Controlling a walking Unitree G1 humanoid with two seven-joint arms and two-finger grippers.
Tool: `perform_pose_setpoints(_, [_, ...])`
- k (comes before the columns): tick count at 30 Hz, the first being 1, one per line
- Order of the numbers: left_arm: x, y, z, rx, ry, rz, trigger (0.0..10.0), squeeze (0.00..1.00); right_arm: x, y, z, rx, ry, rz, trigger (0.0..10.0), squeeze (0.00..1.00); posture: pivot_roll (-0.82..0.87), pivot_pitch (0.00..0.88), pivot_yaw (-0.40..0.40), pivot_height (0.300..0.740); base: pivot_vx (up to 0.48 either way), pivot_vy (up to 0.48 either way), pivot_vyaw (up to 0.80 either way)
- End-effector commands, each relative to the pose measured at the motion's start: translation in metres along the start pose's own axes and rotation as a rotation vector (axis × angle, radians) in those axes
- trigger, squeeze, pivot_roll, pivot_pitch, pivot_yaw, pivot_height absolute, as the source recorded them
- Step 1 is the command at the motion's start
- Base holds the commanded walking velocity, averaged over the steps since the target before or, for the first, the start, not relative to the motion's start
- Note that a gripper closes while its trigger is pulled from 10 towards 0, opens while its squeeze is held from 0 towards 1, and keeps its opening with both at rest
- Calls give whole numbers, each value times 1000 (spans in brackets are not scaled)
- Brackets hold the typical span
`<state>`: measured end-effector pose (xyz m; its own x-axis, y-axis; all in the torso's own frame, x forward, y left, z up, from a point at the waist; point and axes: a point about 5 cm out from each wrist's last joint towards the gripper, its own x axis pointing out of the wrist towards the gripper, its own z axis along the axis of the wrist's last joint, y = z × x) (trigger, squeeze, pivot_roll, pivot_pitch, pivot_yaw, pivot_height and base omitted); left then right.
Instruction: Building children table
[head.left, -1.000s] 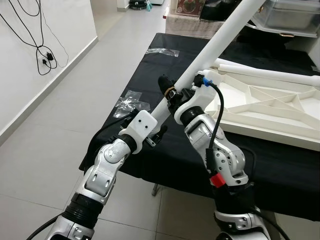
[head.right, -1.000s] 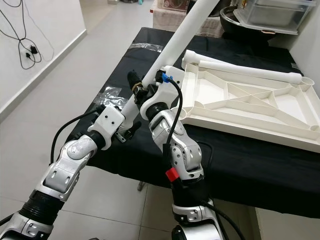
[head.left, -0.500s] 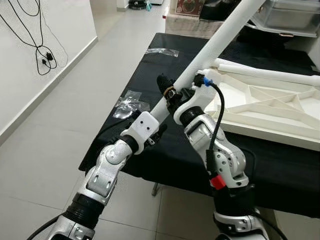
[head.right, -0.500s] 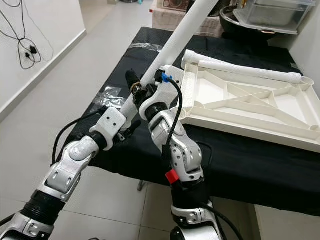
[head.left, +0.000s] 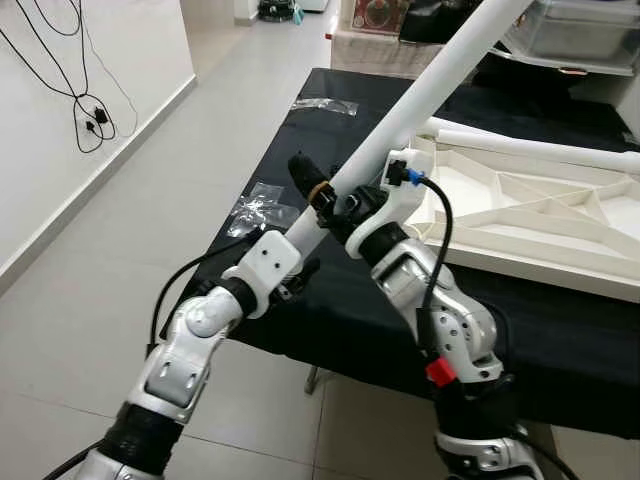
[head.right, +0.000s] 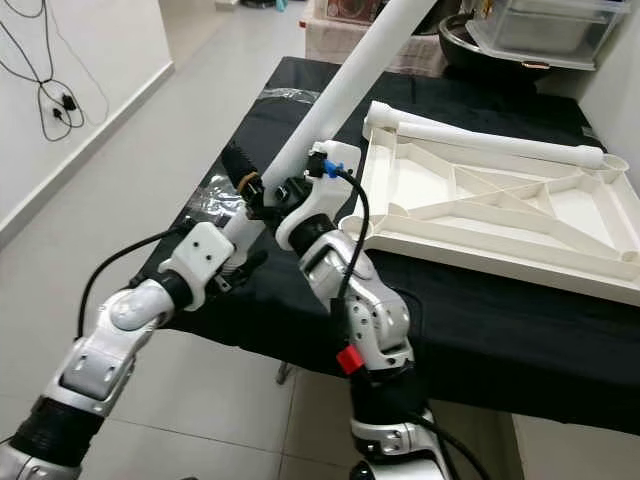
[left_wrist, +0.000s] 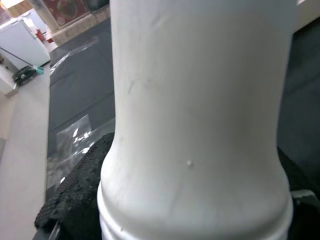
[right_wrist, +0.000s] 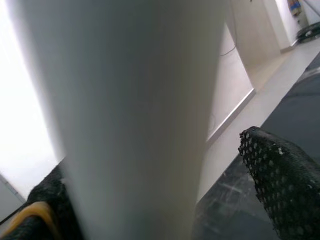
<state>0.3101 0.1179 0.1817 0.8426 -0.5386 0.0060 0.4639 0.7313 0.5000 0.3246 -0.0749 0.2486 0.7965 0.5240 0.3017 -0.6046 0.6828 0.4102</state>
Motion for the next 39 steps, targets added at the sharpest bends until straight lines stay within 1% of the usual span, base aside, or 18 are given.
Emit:
perform_pose_setpoints(1, [-6, 1, 1, -37, -7, -25, 10000, 0, -3, -8, -1, 45, -3, 14, 10000, 0, 63, 82, -30, 740, 0, 0, 0])
perform_pose_setpoints(3, [-11, 1, 0, -84, -1, -58, 10000, 0, -4, -12, 2, 61, -11, 44, 10000, 0, 63, 80, -25, 740, 0, 0, 0])
perform_pose_setpoints(4, [-11, 1, 0, -84, -1, -58, 10000, 0, -4, -12, 2, 61, -11, 44, 10000, 0, 63, 80, -25, 740, 0, 0, 0])
perform_pose_setpoints(5, [-13, -2, 1, -138, -4, -105, 10000, 0, -5, -11, 3, 58, -20, 87, 10000, 0, 64, 75, -25, 740, 0, 0, 0])
perform_pose_setpoints(7, [-17, -6, 2, -203, -9, -167, 10000, 0, -6, -9, 6, 60, -27, 154, 10000, 0, 65, 75, -23, 740, 0, 0, 0])
perform_pose_setpoints(8, [-17, -6, 2, -203, -9, -167, 10000, 0, -6, -9, 6, 60, -27, 154, 10000, 0, 65, 75, -23, 740, 0, 0, 0])
perform_pose_setpoints(10, [-22, -11, 2, -220, -15, -234, 10000, 0, -9, -5, 8, 106, -24, 254, 10000, 0, 67, 73, -21, 740, 0, 0, 0])
perform_pose_setpoints(11, [-22, -11, 2, -220, -15, -234, 10000, 0, -9, -5, 8, 106, -24, 254, 10000, 0, 67, 73, -21, 740, 0, 0, 0])
perform_pose_setpoints(13, [-28, -16, 1, -246, -4, -288, 10000, 0, -13, 0, 10, 138, -11, 354, 10000, 0, 71, 70, -22, 740, 0, 0, 0])
perform_pose_setpoints(14, [-28, -16, 1, -246, -4, -288, 10000, 0, -13, 0, 10, 138, -11, 354, 10000, 0, 71, 70, -22, 740, 0, 0, 0])
perform_pose_setpoints(15, [-33, -20, -1, -302, 9, -330, 10000, 0, -16, 3, 10, 150, 5, 409, 10000, 0, 70, 71, -21, 740, 0, 0, 0])
perform_pose_setpoints(16, [-33, -20, -1, -302, 9, -330, 10000, 0, -16, 3, 10, 150, 5, 409, 10000, 0, 70, 71, -21, 740, 0, 0, 0])
perform_pose_setpoints(18, [-37, -22, -1, -346, 16, -362, 10000, 0, -18, 3, 9, 154, 17, 438, 10000, 0, 73, 77, -21, 740, 0, 0, 0])
perform_pose_setpoints(26, [-49, -24, -4, -377, 56, -426, 10000, 0, -24, 2, 3, 128, 80, 524, 10000, 0, 76, 85, -17, 740, 0, 0, 0])
perform_pose_setpoints(29, [-52, -25, -6, -409, 66, -447, 10000, 0, -27, 3, 2, 134, 106, 557, 10000, 0, 74, 87, -20, 740, 0, 0, 0])
perform_pose_setpoints(30, [-54, -27, -6, -438, 68, -471, 10000, 0, -29, 5, 0, 133, 126, 583, 10000, 0, 73, 87, -19, 740, 0, 0, 0])
perform_pose_setpoints(35, [-59, -33, -3, -454, 73, -532, 10000, 0, -32, 7, -5, 124, 176, 627, 10000, 0, 75, 90, -20, 740, 0, 0, 0])
perform_pose_setpoints(39, [-61, -36, -1, -488, 77, -567, 10000, 0, -33, 8, -8, 131, 193, 647, 10000, 0, 75, 93, -18, 740, 0, 0, 0])
